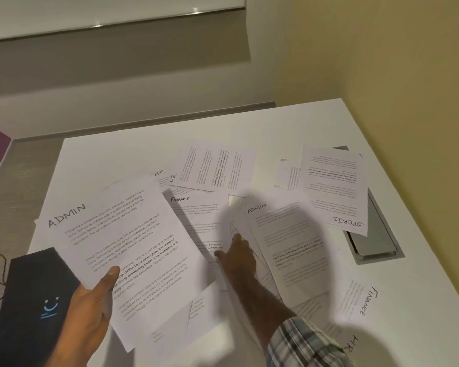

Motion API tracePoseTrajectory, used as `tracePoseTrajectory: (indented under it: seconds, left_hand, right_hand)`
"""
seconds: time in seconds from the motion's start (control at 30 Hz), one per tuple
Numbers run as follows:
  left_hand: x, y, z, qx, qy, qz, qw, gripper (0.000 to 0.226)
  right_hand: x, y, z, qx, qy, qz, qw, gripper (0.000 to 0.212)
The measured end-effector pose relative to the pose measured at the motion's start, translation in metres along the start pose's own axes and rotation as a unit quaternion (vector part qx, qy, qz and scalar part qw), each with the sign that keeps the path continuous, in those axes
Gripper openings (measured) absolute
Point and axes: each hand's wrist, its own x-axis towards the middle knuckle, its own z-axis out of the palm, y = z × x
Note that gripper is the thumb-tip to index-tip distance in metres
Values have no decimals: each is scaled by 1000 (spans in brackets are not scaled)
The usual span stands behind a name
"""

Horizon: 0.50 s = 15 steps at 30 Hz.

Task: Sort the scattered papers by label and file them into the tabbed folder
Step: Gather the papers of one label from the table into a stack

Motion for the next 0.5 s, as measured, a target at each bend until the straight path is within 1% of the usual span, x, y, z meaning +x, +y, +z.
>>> tracePoseTrajectory:
  seconds: [0.07, 0.13, 0.17, 0.23, 0.27, 0.33, 0.4, 0.43, 0.5]
  left_hand:
    - [-2, 0, -2, -4, 0, -5, 1000, 49]
    - [-3, -2, -4, -4, 1, -12, 1000, 51]
    - [-2, -4, -5, -4, -3, -13, 1000, 53]
    - [-1, -7, -5, 3, -11, -11, 1000, 55]
    - [-1, -9, -4, 8, -13, -5, 1000, 56]
    - [-3, -12, 3, 14, -13, -4, 1000, 56]
    - [-5, -15, 12, 14, -21, -14, 1000, 53]
    - [-7, -17, 16, 15, -24, -25, 999, 50]
    - [-9, -18, 22, 16, -33, -53, 998, 46]
  right_hand:
    - [-1, -2, 1, 14, 22, 3, 1000, 55]
    - [0, 9, -14, 28, 79, 22, 996, 44]
    - [1, 20, -27, 22, 119, 34, 992, 41]
    - [5, 52, -58, -34, 200, 62, 977, 42]
    - [8, 71, -75, -73, 226, 77, 968, 45]
    - [16, 109, -107, -129, 227, 122, 958, 53]
    - [21, 140, -132, -140, 189, 173, 956, 66]
    - [23, 151, -141, -139, 168, 186, 958, 72]
    - [25, 164, -151, -146, 137, 176, 964, 76]
